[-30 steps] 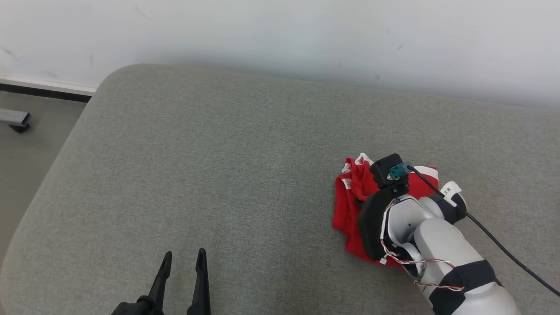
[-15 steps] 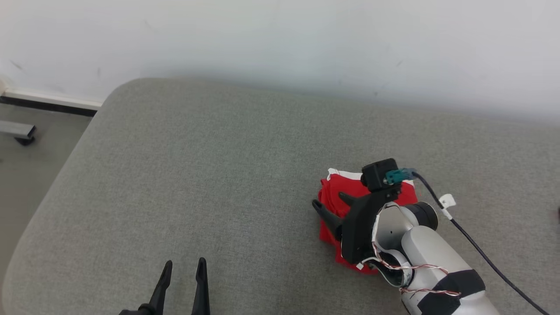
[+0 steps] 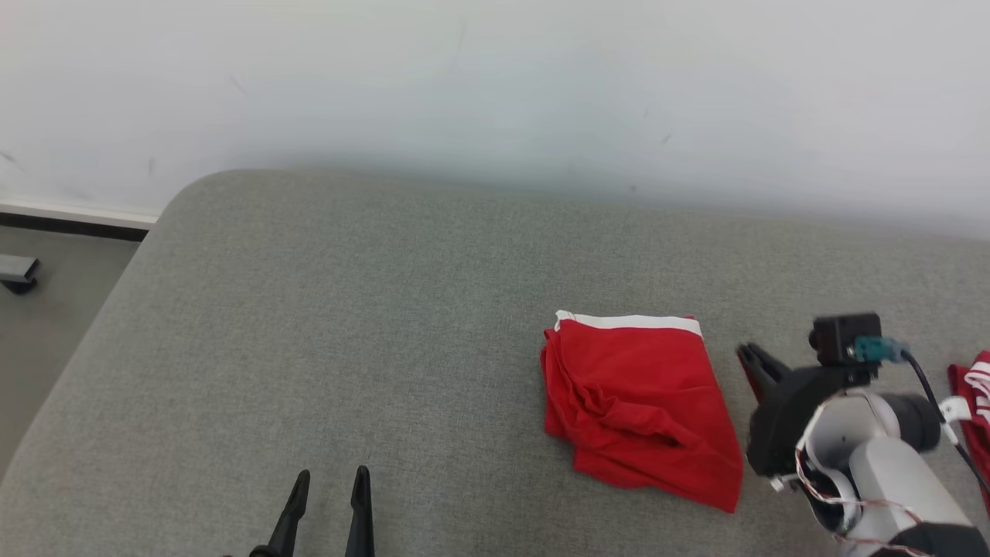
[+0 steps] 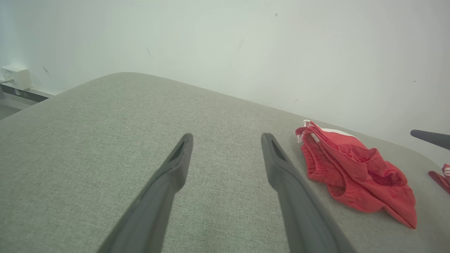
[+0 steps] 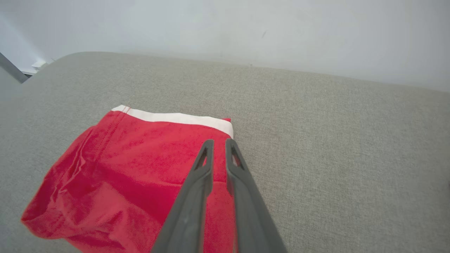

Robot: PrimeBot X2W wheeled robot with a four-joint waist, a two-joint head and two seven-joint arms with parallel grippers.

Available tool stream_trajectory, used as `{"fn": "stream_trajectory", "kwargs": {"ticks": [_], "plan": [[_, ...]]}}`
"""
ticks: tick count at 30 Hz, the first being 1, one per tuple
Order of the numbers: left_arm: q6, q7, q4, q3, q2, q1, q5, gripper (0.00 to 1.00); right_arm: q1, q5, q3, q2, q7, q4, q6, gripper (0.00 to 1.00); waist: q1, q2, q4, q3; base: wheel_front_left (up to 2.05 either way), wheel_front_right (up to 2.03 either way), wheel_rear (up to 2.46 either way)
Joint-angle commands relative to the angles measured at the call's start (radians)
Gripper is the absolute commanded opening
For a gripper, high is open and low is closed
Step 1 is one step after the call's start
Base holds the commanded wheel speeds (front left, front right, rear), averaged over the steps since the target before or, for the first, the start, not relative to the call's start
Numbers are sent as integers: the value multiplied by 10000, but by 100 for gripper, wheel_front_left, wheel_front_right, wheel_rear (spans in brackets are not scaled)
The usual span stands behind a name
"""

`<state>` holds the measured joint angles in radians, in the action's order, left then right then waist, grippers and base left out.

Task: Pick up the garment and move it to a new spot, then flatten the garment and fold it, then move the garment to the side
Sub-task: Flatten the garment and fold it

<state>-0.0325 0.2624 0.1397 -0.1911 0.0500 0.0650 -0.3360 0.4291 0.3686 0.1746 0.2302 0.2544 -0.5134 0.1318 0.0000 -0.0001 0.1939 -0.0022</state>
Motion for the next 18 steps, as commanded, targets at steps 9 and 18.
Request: {"fn": "stream_trajectory", "kwargs": {"ticks": [9, 18], "plan": [[-38, 30, 64, -2, 9, -42, 94, 100, -358, -42, 211, -404, -213, -1056, -27, 0, 0, 1, 195, 203, 0, 0, 0], [-57, 30, 109, 65, 9, 64, 140, 100, -371, 45, 1695, -1032, -124, -1303, -27, 0, 0, 1, 214, 120, 0, 0, 0]]}}
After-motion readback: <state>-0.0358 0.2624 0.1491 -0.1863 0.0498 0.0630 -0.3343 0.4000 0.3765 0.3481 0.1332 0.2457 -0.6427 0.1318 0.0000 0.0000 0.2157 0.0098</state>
